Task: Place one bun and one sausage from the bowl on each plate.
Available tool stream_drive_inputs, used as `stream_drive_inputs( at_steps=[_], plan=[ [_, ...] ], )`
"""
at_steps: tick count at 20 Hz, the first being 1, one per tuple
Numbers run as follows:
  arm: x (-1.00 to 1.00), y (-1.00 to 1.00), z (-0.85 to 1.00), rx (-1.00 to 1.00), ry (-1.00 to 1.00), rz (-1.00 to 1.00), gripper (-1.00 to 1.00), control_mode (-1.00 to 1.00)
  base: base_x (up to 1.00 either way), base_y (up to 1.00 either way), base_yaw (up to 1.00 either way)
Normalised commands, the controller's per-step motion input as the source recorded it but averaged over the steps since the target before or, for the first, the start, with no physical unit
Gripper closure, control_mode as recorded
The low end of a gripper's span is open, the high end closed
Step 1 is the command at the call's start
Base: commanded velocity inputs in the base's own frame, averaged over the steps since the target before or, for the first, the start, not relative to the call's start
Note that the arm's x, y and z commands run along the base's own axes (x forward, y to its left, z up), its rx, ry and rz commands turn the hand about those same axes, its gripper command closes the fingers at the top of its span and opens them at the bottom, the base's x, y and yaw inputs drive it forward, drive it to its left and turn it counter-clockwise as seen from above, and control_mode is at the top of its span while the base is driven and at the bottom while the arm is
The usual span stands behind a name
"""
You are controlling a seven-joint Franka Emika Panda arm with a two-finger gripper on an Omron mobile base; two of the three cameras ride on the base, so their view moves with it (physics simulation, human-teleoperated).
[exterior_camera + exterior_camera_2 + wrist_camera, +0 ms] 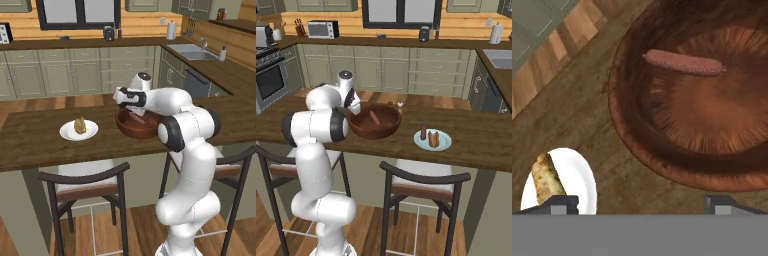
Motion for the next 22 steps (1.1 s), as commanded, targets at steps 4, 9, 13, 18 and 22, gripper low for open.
stream_drive_inputs(
  at_steps=[4, 9, 13, 18, 22],
  plan=[
    [0.04, -1.00, 0.19, -0.36, 0.05, -0.02, -1.00, -1.00, 0.00, 0.00, 0.00],
    [0.02, -1.00, -0.53, -0.47, 0.03, 0.26, -1.00, -1.00, 0.00, 0.00, 0.00],
    [0.42, -0.52, -0.46, 0.09, 0.10, 0.55, -1.00, -1.00, 0.00, 0.00, 0.00],
    [0.46, -0.14, -0.23, 0.05, 0.06, 0.34, -1.00, -1.00, 0.00, 0.00, 0.00],
    [0.34, 0.00, -0.33, -0.17, 0.09, 0.00, -1.00, -1.00, 0.00, 0.00, 0.00]
  ],
)
